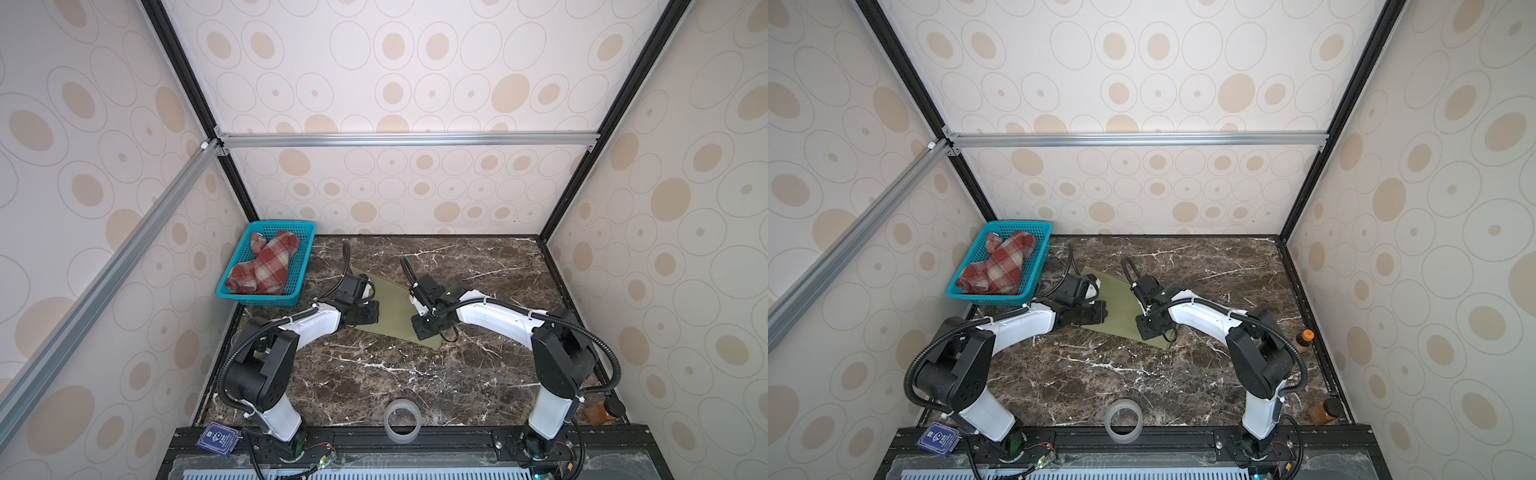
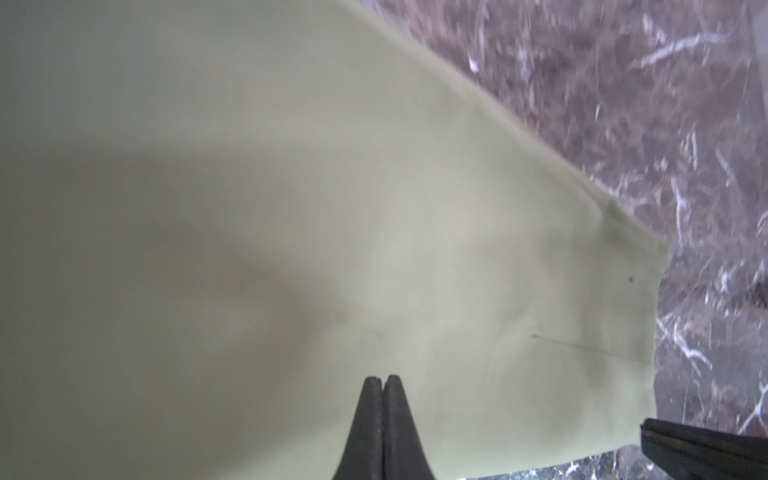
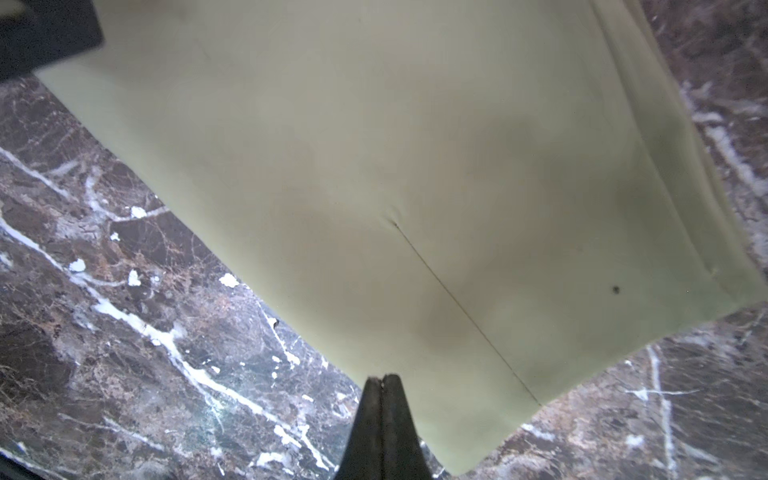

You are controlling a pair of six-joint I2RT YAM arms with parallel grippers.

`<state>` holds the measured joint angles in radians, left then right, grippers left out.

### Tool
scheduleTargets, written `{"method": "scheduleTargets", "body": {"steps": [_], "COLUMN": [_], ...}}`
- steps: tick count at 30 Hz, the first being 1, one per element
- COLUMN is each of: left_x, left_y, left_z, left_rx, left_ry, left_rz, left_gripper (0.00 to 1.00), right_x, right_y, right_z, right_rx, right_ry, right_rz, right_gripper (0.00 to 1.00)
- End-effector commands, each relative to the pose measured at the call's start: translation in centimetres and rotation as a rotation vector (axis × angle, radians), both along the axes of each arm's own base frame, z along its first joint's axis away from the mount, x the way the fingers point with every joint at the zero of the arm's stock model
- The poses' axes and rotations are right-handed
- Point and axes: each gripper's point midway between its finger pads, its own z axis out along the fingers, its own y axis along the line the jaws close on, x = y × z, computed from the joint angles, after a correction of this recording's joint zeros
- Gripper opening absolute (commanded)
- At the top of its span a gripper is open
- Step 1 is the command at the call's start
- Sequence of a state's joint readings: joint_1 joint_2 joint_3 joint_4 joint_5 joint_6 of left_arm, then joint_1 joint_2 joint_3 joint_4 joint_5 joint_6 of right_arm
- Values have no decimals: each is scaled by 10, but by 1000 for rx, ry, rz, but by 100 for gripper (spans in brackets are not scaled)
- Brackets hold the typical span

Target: Fold and stack the skirts

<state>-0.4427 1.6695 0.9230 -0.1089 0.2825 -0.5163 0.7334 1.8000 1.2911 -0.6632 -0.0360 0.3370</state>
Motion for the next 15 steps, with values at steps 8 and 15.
{"method": "scheduleTargets", "body": {"steps": [8,15], "left_x": [-10,-21], "left_y": [-10,-1], "left_z": [-25,-46], "left_rx": [-13,24], "left_ry": [66,110], "left_rz": [-15,-2], "left_gripper": [0,0], "right_x": [-20,-28], "right_y": [-7,-14], "right_z": [-36,-55], "right_rx": [-20,-47], "right_ry": [88,125], "right_rz": [-22,-32], "right_gripper": [0,0]}}
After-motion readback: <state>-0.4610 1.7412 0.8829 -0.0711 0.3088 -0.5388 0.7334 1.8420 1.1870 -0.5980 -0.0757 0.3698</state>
